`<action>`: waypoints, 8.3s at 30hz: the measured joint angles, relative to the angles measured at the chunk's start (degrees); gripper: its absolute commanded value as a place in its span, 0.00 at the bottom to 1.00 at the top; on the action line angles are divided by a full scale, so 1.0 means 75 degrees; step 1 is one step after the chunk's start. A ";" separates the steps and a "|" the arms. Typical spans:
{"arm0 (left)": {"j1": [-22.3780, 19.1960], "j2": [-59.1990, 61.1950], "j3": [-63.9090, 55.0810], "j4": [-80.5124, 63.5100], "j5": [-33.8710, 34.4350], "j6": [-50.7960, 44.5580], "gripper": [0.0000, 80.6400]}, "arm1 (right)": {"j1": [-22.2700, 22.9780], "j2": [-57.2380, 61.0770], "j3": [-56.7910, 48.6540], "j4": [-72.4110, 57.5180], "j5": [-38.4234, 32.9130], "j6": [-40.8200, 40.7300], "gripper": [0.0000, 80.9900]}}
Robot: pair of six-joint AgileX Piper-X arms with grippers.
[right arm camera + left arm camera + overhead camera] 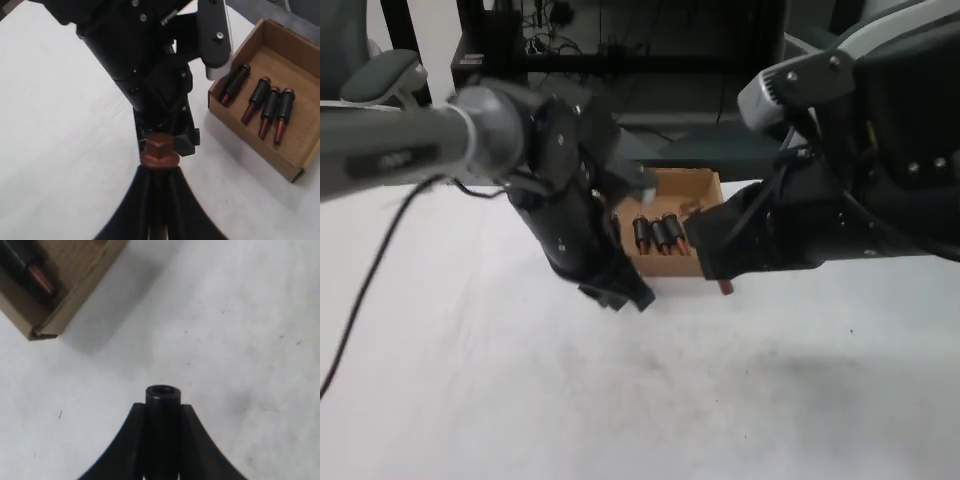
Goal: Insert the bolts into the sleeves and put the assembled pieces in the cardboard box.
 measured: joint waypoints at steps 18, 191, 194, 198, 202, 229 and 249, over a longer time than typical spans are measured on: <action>0.0000 -0.4256 0.4013 -0.3025 0.1766 -0.1161 0.02 | -0.0295 0.0052 0.0000 -0.0998 0.0321 0.0742 0.01; 0.0480 -0.4771 0.5631 -0.8677 0.1894 -0.4283 0.02 | 0.0974 0.0918 0.0008 -0.3952 0.0447 0.2793 0.86; 0.0480 -0.4771 0.5631 -0.8657 0.1894 -0.4283 0.02 | 0.0974 0.0918 0.0008 -0.3931 0.0447 0.2793 0.86; 0.0480 -0.4771 0.5631 -0.8657 0.1894 -0.4283 0.02 | 0.0957 0.0918 0.0008 -0.3915 0.0447 0.2793 0.86; 0.0480 -0.4771 0.5631 -0.8508 0.1865 -0.3931 0.02 | 0.0958 0.0879 0.0008 -0.3820 0.0447 0.2793 0.86; 0.0480 -0.1601 0.1665 -0.3887 0.0869 -0.0943 0.02 | 0.0780 -0.0435 0.0008 0.0543 0.0559 0.1229 0.86; 0.0480 0.2387 -0.4044 -0.1171 0.0551 -0.1623 0.02 | 0.0780 -0.0435 0.0008 0.1902 0.0568 -0.1415 0.86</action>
